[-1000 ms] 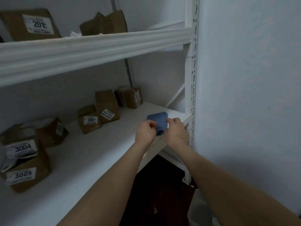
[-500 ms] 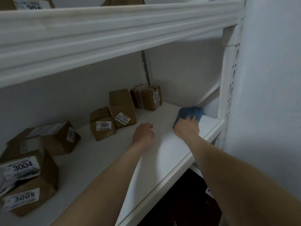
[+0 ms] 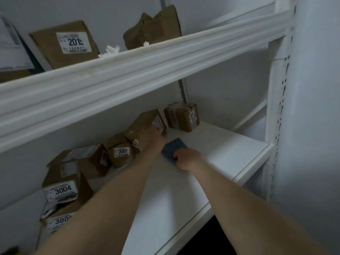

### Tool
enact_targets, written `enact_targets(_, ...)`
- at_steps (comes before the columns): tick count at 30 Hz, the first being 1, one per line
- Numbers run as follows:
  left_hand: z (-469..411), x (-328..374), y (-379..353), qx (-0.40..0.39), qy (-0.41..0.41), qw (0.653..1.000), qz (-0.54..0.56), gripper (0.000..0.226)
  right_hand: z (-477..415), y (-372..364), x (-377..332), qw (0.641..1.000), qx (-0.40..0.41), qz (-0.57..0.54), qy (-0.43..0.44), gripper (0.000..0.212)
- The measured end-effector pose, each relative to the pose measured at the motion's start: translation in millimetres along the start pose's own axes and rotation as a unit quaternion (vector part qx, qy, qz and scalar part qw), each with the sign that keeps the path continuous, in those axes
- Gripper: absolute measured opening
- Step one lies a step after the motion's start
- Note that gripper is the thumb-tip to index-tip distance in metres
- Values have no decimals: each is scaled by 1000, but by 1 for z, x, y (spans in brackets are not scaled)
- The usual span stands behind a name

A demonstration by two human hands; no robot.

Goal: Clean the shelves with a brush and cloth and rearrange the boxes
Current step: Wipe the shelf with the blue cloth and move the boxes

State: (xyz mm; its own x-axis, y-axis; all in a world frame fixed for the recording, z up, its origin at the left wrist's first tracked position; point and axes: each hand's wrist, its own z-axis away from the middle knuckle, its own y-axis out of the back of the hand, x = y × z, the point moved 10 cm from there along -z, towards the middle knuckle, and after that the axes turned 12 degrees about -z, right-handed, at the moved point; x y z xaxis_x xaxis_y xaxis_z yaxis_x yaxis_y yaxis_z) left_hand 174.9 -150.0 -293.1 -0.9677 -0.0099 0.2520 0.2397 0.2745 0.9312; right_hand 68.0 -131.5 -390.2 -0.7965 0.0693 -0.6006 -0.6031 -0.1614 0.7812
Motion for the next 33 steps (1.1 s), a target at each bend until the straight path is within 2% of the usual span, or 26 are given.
enact_targets(2,-4,-8,13,13,12,1000,-20,44,5,17,28,999,9,4,-37,31)
enact_targets(5,-12,-32,20,23,57,998,-24,52,4,40,47,995,80,5,-65,24)
enact_targets(8,-23,-54,12,8,84,996,13,66,0,32,40,991,104,20,-83,31)
enact_targets(10,-33,-58,3,-14,74,997,24,84,-4,18,24,991,113,20,-63,37)
enact_targets(14,-57,-55,-11,-39,56,998,-1,113,-25,-14,-9,998,54,9,19,42)
enact_targets(16,-70,-52,-17,-52,53,997,-18,118,-35,-6,-6,999,32,-38,-3,45)
enact_targets(19,-81,-51,-26,-81,50,994,-50,116,-50,2,5,997,-8,-62,-49,49)
enact_targets(22,-88,-50,-30,-98,34,988,-114,113,-57,7,12,997,13,-32,-68,46)
enact_targets(24,-93,-50,-32,-114,34,981,-154,115,-64,13,9,996,83,-40,-18,35)
enact_targets(26,-99,-54,-35,-131,52,975,-172,120,-68,15,5,992,113,-49,24,31)
enact_targets(28,-104,-58,-35,-123,73,976,-166,122,-79,10,6,994,92,-58,22,33)
enact_targets(30,-106,-58,-38,-109,62,979,-162,116,-90,-2,3,999,37,-23,9,40)
enact_targets(33,-107,-58,-37,-88,66,984,-138,105,-105,-9,-7,998,42,8,40,45)
